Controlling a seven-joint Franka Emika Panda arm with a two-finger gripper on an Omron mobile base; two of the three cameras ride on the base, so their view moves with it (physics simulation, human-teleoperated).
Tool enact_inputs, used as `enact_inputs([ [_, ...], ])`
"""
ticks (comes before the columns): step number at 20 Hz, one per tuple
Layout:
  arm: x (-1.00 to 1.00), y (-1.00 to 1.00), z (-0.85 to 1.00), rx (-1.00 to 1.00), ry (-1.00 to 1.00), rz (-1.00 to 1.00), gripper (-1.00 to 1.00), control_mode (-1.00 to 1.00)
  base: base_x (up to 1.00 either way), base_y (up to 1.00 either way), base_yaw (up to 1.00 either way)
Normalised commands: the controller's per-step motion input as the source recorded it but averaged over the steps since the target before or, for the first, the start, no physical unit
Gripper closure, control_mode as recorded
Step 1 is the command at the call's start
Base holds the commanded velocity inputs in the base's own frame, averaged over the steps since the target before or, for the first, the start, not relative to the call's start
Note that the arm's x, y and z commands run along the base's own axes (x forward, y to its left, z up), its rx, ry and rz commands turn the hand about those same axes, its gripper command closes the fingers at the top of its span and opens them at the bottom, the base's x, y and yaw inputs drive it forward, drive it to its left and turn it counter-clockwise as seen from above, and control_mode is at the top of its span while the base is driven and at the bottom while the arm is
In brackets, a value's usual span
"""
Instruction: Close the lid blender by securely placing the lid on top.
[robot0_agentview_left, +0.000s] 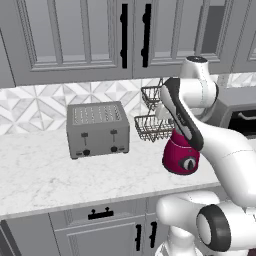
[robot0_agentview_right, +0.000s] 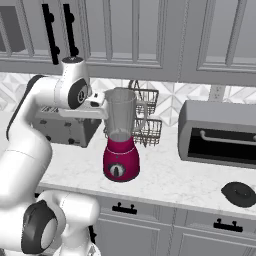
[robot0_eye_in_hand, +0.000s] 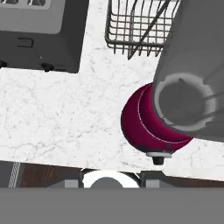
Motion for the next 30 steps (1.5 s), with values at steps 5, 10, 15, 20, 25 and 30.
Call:
enact_inputs([
  [5, -0.18, -0.14, 0.00, 0.00, -0.01, -0.01, -1.00, -1.00, 0.00, 0.00, 0.00],
  [10, -0.53, -0.43, 0.00, 0.00, -0.11, -0.15, -1.00, -1.00, 0.00, 0.00, 0.00],
  [15, -0.30, -0.61, 0.00, 0.01, -0.01, -0.24, -1.00, -1.00, 0.00, 0.00, 0.00],
  [20, -0.17, -0.61, 0.00, 0.01, 0.00, -0.35, -1.00, -1.00, 0.00, 0.00, 0.00],
  [25, -0.08, -0.91, 0.00, 0.04, 0.00, -0.30, -1.00, -1.00, 0.00, 0.00, 0.00],
  [30, -0.06, -0.95, -0.22, 0.00, 0.00, -0.19, -1.00, -1.00, 0.00, 0.00, 0.00],
])
